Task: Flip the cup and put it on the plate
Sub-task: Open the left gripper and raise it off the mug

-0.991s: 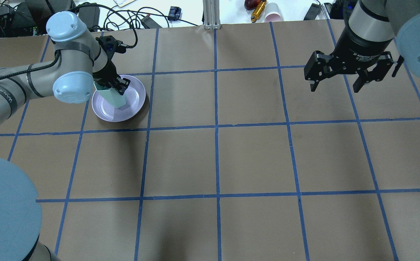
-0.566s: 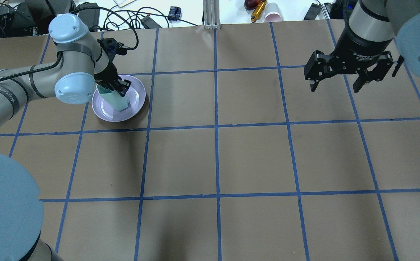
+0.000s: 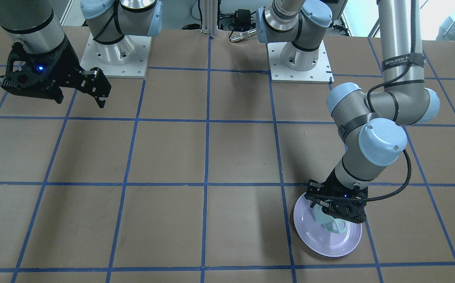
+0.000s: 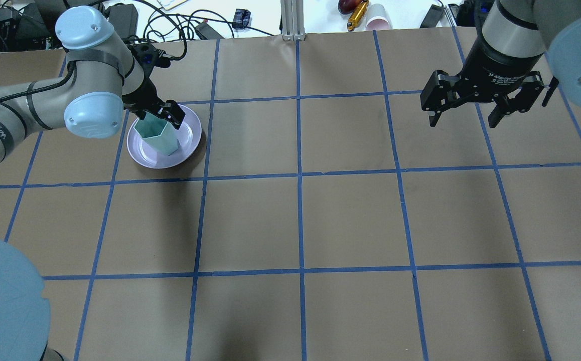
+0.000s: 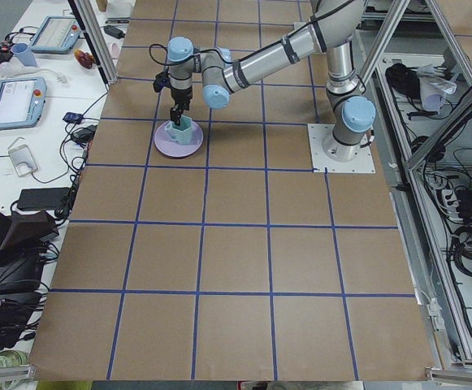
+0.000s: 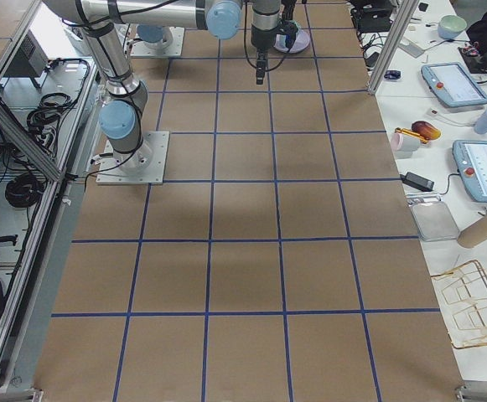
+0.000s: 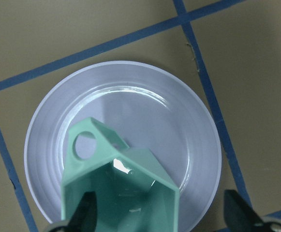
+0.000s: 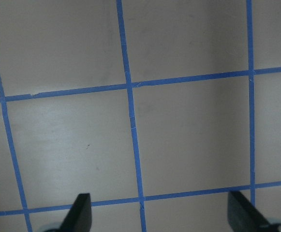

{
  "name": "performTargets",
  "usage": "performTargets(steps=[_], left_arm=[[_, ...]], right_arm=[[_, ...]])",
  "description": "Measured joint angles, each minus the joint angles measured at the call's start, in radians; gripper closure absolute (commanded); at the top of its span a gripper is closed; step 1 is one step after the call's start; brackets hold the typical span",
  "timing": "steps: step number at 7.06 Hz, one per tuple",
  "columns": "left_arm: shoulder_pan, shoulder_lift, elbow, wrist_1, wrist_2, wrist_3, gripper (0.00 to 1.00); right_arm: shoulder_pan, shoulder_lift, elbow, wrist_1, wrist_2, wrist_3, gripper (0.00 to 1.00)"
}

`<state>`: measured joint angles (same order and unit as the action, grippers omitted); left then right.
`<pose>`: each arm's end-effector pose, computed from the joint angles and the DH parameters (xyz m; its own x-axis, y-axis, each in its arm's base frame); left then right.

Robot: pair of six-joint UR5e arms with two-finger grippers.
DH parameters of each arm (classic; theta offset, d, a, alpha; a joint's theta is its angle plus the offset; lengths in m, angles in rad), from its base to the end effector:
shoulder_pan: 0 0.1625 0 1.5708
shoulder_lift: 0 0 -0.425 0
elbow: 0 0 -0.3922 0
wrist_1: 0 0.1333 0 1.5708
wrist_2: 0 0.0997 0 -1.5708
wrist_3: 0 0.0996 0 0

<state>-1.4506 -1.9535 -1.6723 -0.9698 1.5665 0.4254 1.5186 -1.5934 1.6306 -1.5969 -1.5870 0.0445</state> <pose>-0.0588 -0.6280 0.2869 -0.9535 0.2981 -0.0442 0.3012 0.9474 -0.1079 0.1064 -0.4871 0.4721 -0.9952 0.0964 0.0167 0.0965 0.9953 0.0104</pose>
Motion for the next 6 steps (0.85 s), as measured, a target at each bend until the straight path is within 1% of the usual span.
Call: performTargets(steps=[4,6], left_arm=[[-0.007,0.109,0.112,-0.278,0.0,-0.182,0.0],[-0.009,0.156,0.131,-0.368,-0.003,-0.255,0.0]], right_arm=[[0.0,0.0,0.0,0.0,-0.001,0.0,0.0],[0.0,0.0,0.0,0.0,0.0,0.0,0.0]])
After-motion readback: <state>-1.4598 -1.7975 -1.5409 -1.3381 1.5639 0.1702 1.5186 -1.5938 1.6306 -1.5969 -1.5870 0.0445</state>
